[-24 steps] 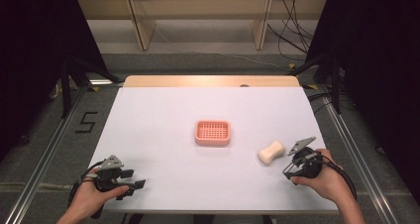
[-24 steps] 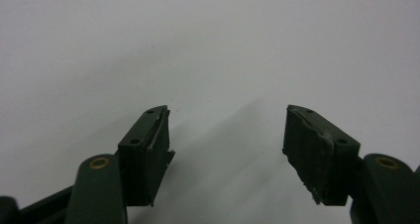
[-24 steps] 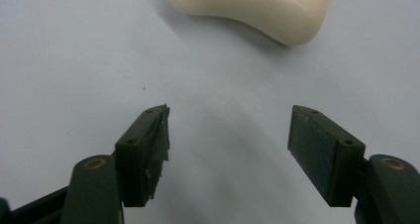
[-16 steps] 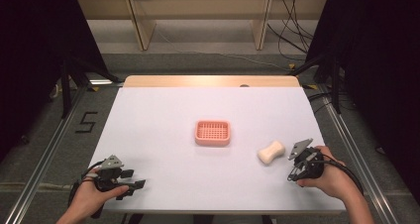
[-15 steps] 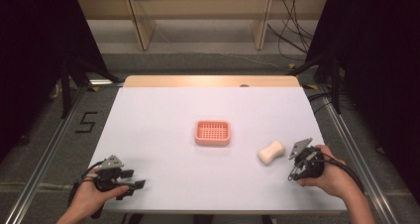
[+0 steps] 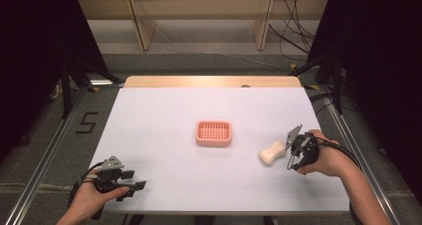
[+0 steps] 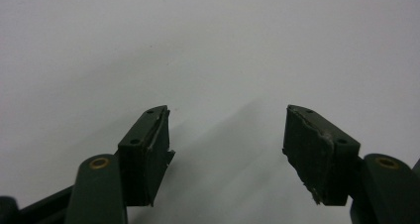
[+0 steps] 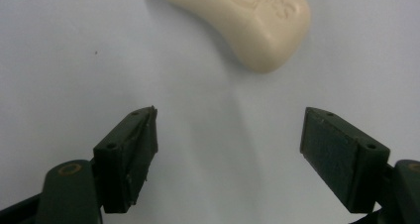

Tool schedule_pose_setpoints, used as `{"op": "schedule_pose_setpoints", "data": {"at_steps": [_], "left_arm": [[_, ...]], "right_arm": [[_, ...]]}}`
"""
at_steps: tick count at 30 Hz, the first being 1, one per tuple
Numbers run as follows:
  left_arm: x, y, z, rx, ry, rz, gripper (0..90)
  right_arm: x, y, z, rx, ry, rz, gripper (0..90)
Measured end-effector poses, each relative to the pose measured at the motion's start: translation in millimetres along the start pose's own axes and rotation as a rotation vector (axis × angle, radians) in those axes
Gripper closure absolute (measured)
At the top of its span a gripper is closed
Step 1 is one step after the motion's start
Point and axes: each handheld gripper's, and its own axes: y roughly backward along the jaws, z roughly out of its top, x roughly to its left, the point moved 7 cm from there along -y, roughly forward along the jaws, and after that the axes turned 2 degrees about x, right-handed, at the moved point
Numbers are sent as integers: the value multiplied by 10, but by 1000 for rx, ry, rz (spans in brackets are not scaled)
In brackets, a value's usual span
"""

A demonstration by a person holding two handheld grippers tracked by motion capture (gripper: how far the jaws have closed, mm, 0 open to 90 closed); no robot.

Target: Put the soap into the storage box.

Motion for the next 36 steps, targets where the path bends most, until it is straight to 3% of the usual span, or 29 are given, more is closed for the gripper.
{"op": "schedule_pose_setpoints", "data": {"at_steps": [10, 14, 16, 17, 22, 25, 28, 29, 33, 34, 36], "left_arm": [[-6, -10, 1, 2, 9, 0, 342], [-11, 0, 3, 4, -9, -8, 342], [-14, -3, 2, 2, -3, -8, 342], [-19, -7, 5, -5, 5, -7, 342], [-16, 2, 7, -9, 4, -5, 342], [-7, -7, -3, 3, -1, 0, 342], [-8, -8, -2, 2, 0, 0, 342], [-8, -8, -3, 3, 1, 0, 342], [-4, -9, -6, 2, 3, 5, 342], [-5, -7, -5, 3, 3, 5, 342], [-7, -6, -4, 2, 3, 2, 341]], "right_arm": [[-132, -1, 252, 19, 111, -4, 245], [-133, -31, 341, 11, 142, 10, 244], [-131, -57, 379, 18, 144, 20, 234], [-139, -74, 406, 12, 167, 13, 234], [-137, -128, 481, 14, 182, 19, 234], [-151, -168, 526, 17, 217, 20, 234], [-151, -186, 546, 27, 212, 23, 235], [-179, -197, 572, 14, 256, 26, 235], [-182, -198, 583, 23, 223, 27, 236], [-199, -208, 602, 11, 256, 32, 234], [-196, -219, 605, 17, 261, 39, 234]]}}
